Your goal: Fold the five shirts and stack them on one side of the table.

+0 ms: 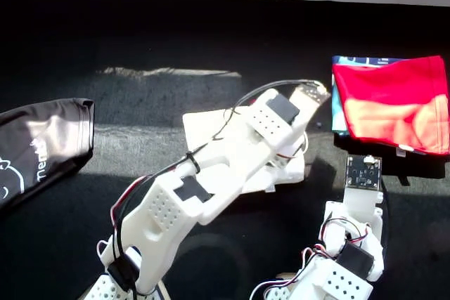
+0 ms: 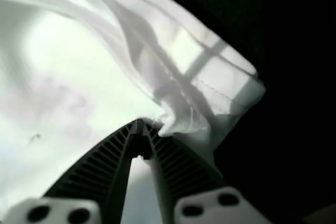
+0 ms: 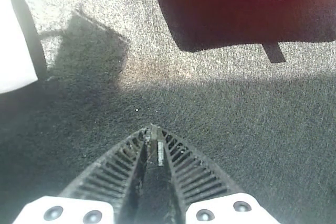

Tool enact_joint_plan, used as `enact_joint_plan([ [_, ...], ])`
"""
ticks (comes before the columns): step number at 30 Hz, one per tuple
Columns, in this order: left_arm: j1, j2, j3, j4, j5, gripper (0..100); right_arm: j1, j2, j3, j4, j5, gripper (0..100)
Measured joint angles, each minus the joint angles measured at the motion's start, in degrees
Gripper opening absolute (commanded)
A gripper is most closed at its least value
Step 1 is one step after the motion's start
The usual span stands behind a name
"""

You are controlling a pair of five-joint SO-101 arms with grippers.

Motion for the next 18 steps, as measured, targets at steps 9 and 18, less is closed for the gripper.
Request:
enact_joint_plan([
  [9, 4.3, -7.6, -0.1, 2.1, 0.1, 1, 0.0, 0.0, 0.0, 0.0, 0.0, 0.7],
  [18, -1.4, -9.9, -0.1, 2.2, 0.1, 1, 0.0, 0.0, 0.0, 0.0, 0.0, 0.7],
])
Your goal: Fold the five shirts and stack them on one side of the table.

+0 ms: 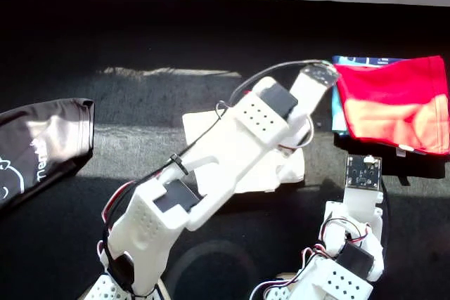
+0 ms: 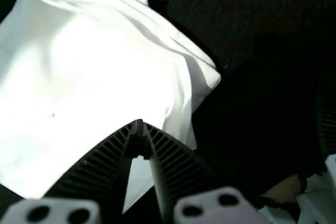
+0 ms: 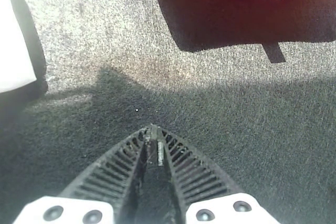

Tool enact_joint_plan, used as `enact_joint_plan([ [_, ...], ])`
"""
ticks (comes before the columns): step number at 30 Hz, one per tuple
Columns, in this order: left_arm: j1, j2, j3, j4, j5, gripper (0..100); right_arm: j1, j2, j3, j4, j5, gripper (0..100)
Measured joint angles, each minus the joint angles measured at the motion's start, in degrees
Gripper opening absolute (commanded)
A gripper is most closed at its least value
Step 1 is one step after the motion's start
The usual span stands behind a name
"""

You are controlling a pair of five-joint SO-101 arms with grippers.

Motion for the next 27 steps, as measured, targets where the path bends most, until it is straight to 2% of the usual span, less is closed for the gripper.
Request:
enact_joint_plan([
  [5, -2.5, 0.0, 2.0, 0.0, 0.1, 1, 0.0, 0.0, 0.0, 0.0, 0.0, 0.7],
  [18, 8.7, 1.9, 4.1, 0.0, 0.1, 1, 0.0, 0.0, 0.0, 0.0, 0.0, 0.7],
  [23, 9.4, 2.0, 3.3, 0.0, 0.1, 1, 0.0, 0.0, 0.0, 0.0, 0.0, 0.7],
  [27, 7.6, 2.0, -1.9, 1.8, 0.1, 1, 0.0, 0.0, 0.0, 0.0, 0.0, 0.7],
])
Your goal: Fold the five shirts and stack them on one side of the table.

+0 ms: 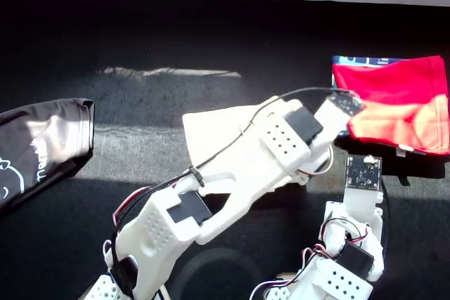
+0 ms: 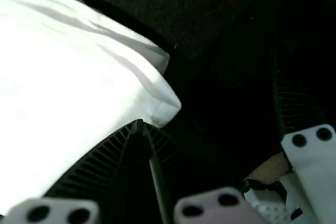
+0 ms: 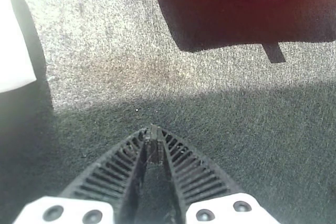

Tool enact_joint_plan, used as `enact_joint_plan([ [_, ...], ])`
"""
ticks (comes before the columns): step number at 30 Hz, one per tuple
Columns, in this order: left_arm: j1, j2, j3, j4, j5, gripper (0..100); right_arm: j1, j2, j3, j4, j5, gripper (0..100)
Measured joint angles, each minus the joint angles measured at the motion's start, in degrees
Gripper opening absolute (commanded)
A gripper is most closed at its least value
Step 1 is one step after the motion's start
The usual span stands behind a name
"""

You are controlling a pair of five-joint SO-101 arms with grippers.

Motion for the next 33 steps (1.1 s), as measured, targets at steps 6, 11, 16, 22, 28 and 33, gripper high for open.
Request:
enact_joint_plan([
  [6, -9.1, 0.4, -9.1, -1.3, -0.1, 1, 0.0, 0.0, 0.0, 0.0, 0.0, 0.7],
  [11, -17.5, 6.9, -9.2, -8.9, 0.0, 1, 0.0, 0.0, 0.0, 0.0, 0.0, 0.7],
  [16, -18.2, 13.4, -9.1, -13.2, 0.0, 1, 0.0, 0.0, 0.0, 0.0, 0.0, 0.7],
  [22, -18.4, 14.6, -9.1, -18.7, 0.0, 1, 0.0, 0.0, 0.0, 0.0, 0.0, 0.7],
  [28, -18.1, 14.6, -9.1, -21.9, 0.0, 1, 0.0, 0.0, 0.0, 0.0, 0.0, 0.7],
  [33, -17.1, 14.6, -9.1, -25.1, 0.1, 1, 0.0, 0.0, 0.0, 0.0, 0.0, 0.7],
])
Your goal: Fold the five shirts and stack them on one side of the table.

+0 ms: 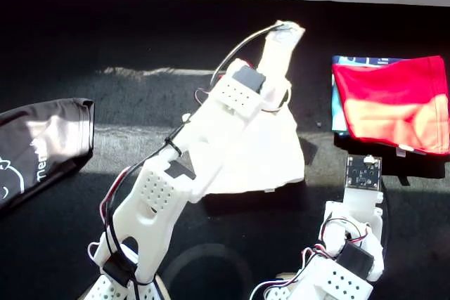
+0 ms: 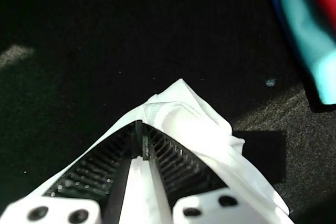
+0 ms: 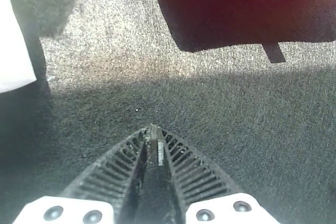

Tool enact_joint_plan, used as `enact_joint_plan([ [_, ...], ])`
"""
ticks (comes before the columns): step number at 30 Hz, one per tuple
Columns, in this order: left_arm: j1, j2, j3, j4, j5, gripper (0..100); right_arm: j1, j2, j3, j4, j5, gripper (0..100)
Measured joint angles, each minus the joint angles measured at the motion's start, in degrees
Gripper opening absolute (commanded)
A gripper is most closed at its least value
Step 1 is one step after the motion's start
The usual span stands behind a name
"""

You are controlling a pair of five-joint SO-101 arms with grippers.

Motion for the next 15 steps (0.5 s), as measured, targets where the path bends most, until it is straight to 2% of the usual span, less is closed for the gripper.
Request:
enact_joint_plan([
  [15, 3.0, 6.0, -0.4, -6.0, 0.0, 1, 0.0, 0.0, 0.0, 0.0, 0.0, 0.7],
])
